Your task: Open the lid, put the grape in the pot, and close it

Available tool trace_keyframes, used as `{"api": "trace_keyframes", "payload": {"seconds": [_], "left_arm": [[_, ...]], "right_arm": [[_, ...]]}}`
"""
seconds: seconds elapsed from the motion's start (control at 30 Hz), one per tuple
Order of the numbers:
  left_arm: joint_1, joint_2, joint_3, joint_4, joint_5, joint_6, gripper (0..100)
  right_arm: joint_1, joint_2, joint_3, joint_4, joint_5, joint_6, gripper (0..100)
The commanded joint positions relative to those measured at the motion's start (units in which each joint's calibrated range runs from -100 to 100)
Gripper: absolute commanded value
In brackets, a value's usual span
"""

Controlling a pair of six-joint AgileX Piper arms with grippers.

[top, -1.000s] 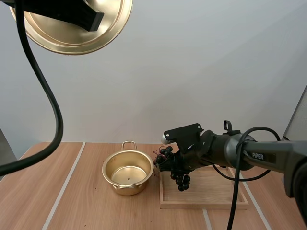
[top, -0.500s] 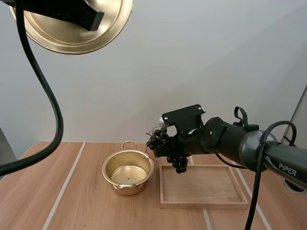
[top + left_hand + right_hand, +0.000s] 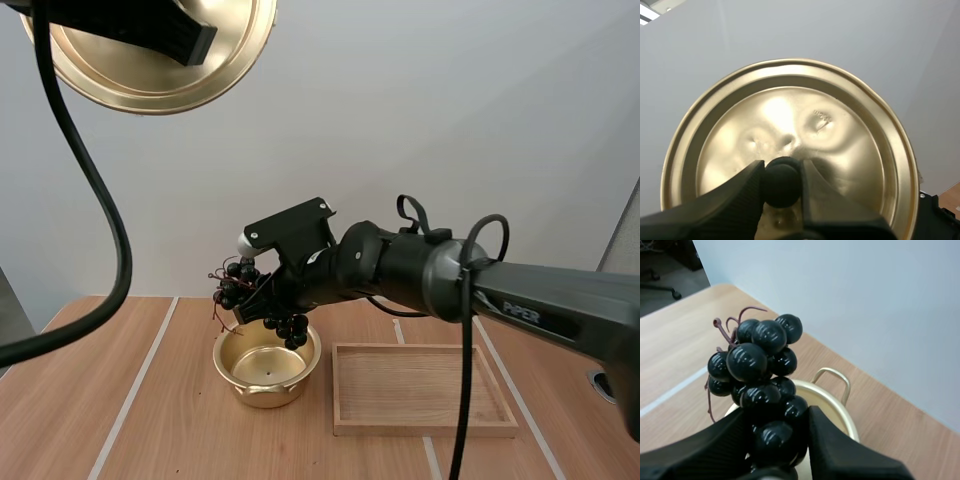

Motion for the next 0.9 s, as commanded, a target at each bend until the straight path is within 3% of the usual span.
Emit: {"api": "trace_keyframes", "payload": {"seconds": [0.0, 0.33, 0.87], "left_arm": [[-0.23, -0.5, -0.3, 0.2, -0.2, -0.3, 0], [-0.23, -0.5, -0.3, 0.2, -0.2, -0.3, 0], [-0.23, -0.5, -0.3, 0.2, -0.2, -0.3, 0]], "right_arm": [[0.1, 3.5, -0.8, -0.1, -1.0, 0.3, 0], [0.1, 14.6, -0.9, -1.3, -4.4, 0.3, 0], [0.1, 20.1, -0.9, -1.6, -11.2, -0.5, 0]]}}
